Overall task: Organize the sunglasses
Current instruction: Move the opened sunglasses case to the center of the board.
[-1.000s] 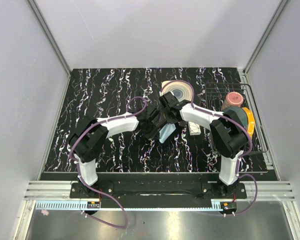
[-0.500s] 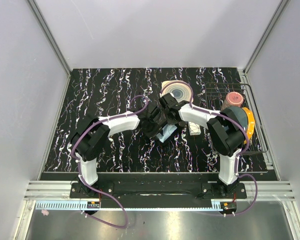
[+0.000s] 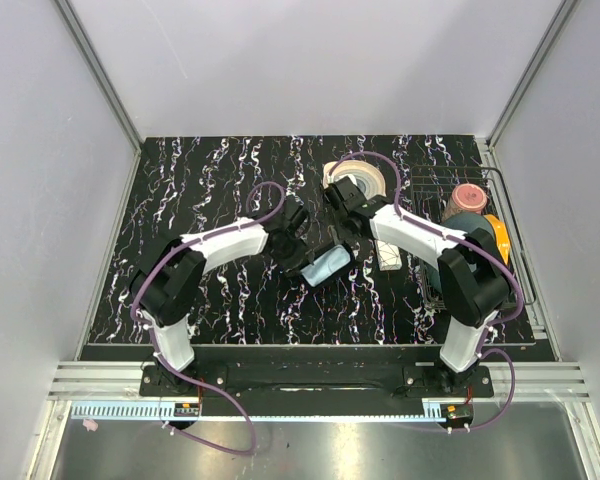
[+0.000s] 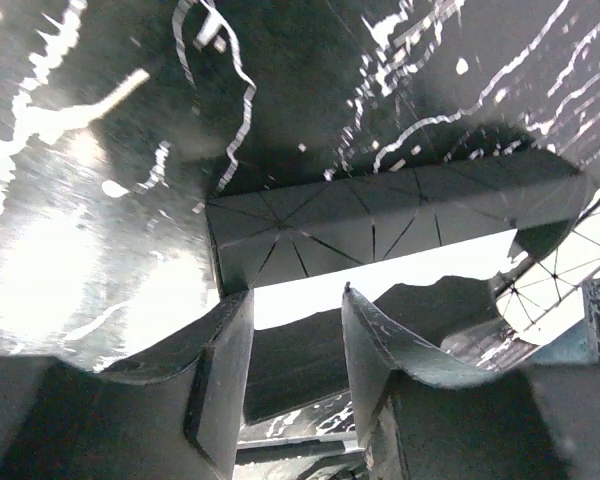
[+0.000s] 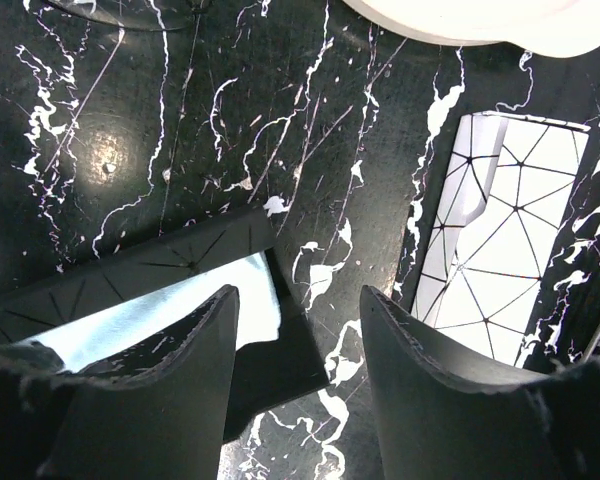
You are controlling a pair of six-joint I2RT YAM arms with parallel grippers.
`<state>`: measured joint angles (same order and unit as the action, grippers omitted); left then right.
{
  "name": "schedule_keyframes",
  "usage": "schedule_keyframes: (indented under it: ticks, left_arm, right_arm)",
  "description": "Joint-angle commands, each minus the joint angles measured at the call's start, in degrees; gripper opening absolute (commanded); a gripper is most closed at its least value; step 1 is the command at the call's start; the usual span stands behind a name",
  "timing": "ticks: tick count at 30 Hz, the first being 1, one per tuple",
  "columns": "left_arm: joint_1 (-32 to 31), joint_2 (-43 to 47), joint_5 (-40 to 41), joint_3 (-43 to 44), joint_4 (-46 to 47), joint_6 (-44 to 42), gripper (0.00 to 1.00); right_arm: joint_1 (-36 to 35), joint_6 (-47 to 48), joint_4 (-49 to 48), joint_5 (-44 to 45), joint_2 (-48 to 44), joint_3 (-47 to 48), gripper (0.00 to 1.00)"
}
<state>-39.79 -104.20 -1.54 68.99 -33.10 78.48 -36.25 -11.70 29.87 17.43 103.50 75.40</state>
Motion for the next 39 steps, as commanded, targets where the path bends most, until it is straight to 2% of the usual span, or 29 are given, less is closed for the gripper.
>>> schedule_keyframes:
  ticks: [1, 11, 15, 22, 33, 39]
  left_arm:
    - [2.61, 3.04, 3.39, -1.49, -2.58, -4.46, 0.46]
    - [5.77, 5.76, 9.70, -3.33, -5.22, -12.55, 0.47]
    - [6.13, 6.03, 9.37, -3.51, -4.43, -17.55, 0.46]
    - [6.30, 5.94, 10.77, -4.22, -3.90, -19.32, 0.41]
    - [8.76, 5.06, 11.74, -3.51, -0.04, -28.64, 0.42]
    - [9.12, 5.94, 6.29, -7.37, 2.50, -26.54, 0.44]
  right_arm:
    - [0.22, -1.56, 0.89, 0.33, -1.81, 0.11, 0.58]
    - [0.30, -3.23, -0.42, -7.31, -1.46, -0.51, 0.57]
    - [0.30, -5.34, -1.91, -11.97, -2.69, -1.91, 0.54]
    - [-0.22, -9.65, -10.35, -20.15, -6.47, -7.54, 0.52]
    - [-1.63, -11.32, -11.76, -21.03, -5.68, -5.52, 0.50]
    - [-2.86, -12.03, -11.76, -21.12, -4.98, -5.26, 0.50]
